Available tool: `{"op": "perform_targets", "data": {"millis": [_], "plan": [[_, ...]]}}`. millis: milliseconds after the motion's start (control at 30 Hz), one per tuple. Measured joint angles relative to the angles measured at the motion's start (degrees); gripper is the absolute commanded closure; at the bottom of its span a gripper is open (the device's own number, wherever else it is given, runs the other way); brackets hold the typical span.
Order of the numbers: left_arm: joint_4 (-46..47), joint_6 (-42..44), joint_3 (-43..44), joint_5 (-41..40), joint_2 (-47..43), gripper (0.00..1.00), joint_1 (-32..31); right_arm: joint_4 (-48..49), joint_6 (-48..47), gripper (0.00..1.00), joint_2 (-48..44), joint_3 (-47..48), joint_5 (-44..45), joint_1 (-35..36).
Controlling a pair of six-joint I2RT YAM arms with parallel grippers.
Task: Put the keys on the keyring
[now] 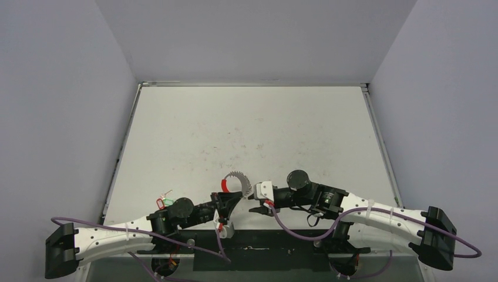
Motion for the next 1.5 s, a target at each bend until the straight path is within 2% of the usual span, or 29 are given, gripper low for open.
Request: {"op": "perform_targets", "data": {"millis": [167, 367, 700, 933, 1100, 1200, 1500], "plan": [[0.04, -8.26, 0.00, -0.46, 0.09, 1.00, 0.00, 0.00, 0.02, 0.61, 0.68, 0.15, 5.09, 0.52], [1.57, -15.43, 0.00, -1.42, 0.72, 1.00, 0.00, 0.20, 0.15, 0.62, 0.76, 0.20, 6.80, 0.52], [2.67, -20.55, 0.02, -2.49, 3.10, 1.00, -0.02, 3.98, 1.84, 0.65, 2.47, 0.20, 6.80, 0.52], [3.02, -22.25, 0.13, -2.71, 3.43, 1.00, -0.02, 5.31, 2.34, 0.73, 4.39, 0.79, 6.38, 0.57], [2.97, -22.95, 0.15, -2.71, 3.43, 1.00, -0.02, 5.33, 2.91, 0.93, 5.31, 1.14, 5.92, 0.57], [2.89, -23.21, 0.28, -2.78, 3.45, 1.00, 0.00, 5.33, 3.08, 1.00, 5.88, 1.70, 5.64, 0.57], [1.75, -23.41, 0.46, -2.64, 1.57, 1.00, 0.00, 8.96, 6.97, 1.00, 5.38, 0.39, 5.20, -0.61]]}}
